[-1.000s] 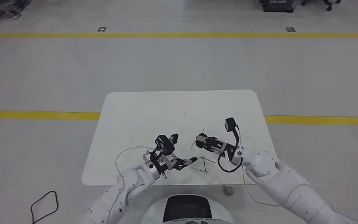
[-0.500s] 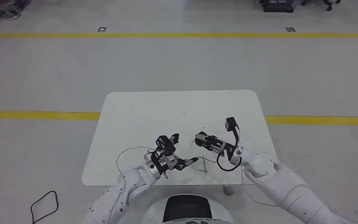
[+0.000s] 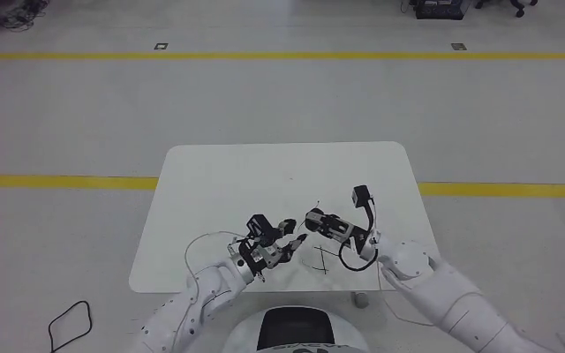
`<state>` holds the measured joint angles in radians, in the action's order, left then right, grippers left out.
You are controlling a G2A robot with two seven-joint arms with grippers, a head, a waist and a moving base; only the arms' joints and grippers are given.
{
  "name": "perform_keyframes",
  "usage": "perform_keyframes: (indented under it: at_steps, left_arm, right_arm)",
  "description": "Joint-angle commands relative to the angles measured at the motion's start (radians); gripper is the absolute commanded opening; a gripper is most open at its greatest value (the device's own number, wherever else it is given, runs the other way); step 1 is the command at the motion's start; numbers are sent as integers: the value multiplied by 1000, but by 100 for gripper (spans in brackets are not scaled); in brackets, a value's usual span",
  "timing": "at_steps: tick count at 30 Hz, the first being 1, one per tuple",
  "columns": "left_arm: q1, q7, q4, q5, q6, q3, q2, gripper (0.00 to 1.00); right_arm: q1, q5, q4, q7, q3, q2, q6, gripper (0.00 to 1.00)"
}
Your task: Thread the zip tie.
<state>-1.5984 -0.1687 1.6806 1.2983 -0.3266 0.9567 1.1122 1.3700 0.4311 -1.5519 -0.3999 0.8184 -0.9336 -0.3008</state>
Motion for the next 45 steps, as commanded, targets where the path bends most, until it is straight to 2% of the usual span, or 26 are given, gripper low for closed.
perform_keyframes:
  at_steps: [1, 18, 19, 23, 27, 40, 45]
  left_arm:
    - [0, -2, 0, -1, 1, -1, -1, 2]
    - [0, -20, 3, -9, 7, -9, -7, 0]
    - [-1, -21, 4, -9, 7, -9, -7, 4]
    - [-1, -22, 4, -8, 9, -13, -9, 10]
    - [1, -19, 4, -9, 9, -15, -10, 8]
    - [0, -24, 8, -8, 14, -21, -15, 11]
    - [0, -32, 6, -21, 20, -20, -16, 8]
  right_arm:
    - [2, -4, 0, 0, 3, -3, 1, 0]
    - [25, -21, 5, -38, 32, -25, -3, 0]
    - [26, -21, 5, -40, 34, -26, -3, 0]
    - [29, -24, 6, -46, 41, -31, -3, 0]
    - [33, -28, 7, -54, 47, -36, -2, 0]
    - [45, -48, 9, -62, 67, -51, 7, 0]
    - [48, -67, 5, -69, 71, -56, 17, 0]
